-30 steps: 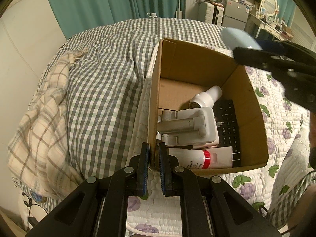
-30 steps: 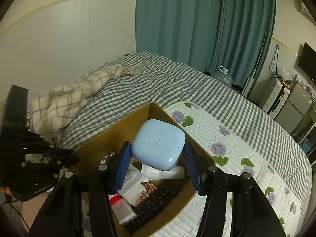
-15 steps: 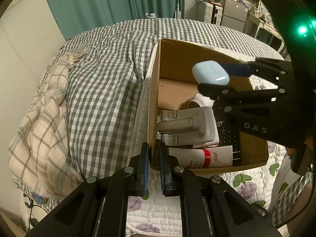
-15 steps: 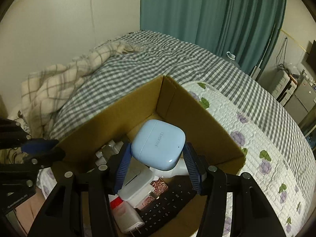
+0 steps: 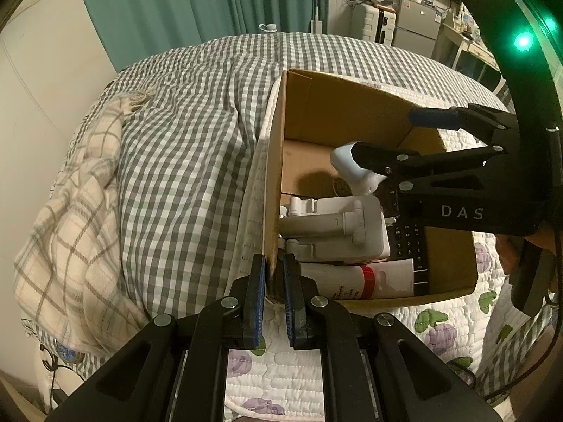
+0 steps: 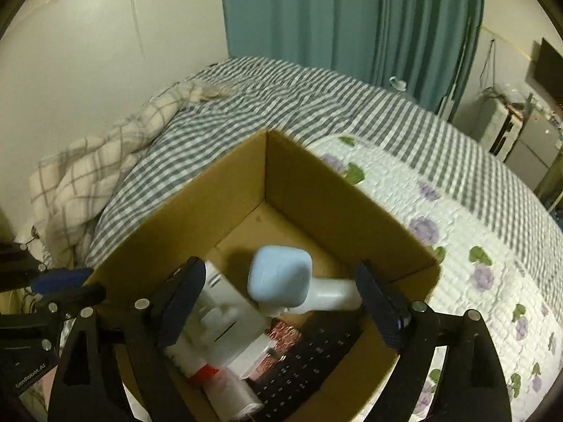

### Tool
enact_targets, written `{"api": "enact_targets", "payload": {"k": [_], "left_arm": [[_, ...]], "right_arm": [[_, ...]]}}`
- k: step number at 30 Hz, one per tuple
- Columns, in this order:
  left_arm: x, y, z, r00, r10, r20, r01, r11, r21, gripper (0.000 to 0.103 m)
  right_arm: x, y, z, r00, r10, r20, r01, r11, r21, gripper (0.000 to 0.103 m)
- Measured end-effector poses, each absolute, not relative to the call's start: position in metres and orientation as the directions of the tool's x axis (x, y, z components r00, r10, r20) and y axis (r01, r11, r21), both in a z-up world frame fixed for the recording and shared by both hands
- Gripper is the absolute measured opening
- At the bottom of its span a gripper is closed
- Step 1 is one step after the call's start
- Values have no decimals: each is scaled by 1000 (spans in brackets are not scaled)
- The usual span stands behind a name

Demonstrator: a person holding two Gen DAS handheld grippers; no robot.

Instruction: Organize rigid objects

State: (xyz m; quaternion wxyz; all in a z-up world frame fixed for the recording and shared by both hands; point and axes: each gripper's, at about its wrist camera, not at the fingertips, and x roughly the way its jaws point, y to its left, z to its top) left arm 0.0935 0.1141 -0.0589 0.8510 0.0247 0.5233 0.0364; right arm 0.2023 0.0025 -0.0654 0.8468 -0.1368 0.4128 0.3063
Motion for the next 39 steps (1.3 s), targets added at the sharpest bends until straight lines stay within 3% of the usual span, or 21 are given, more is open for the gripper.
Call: {"api": "enact_targets", "payload": {"k": [10,17,28,31,35,37,39], "left_arm": [[94,113,-61,453,88,-887,-39,996,79,9],[93,112,-44,494,88,-865,-26,996,87,9],[67,70,53,693,2,-721,57,997,57,10],[53,55,76,747,-43,-664,87,996,34,17],[30,39,94,806,-88,-585,114,993,7,50],[18,34,98,828,-95,-552,118,993,5,55],[7,31,99,846,-86,-526,111,994,16,70]], "right_arm": [[193,-9,-70,526,344,-778,-583,812,-35,88],[190,-44,-59,541,298,-786,-470,882,11,88],[119,-97,69,755,259,-602,-398,911,-108,88],[88,-108,91,781,224,-583,-363,922,-132,90],[43,-126,100,807,192,-558,-315,940,-132,92],[23,-136,98,825,179,-536,-279,954,-111,95],[8,-145,96,844,173,-508,-245,966,-78,98]]}}
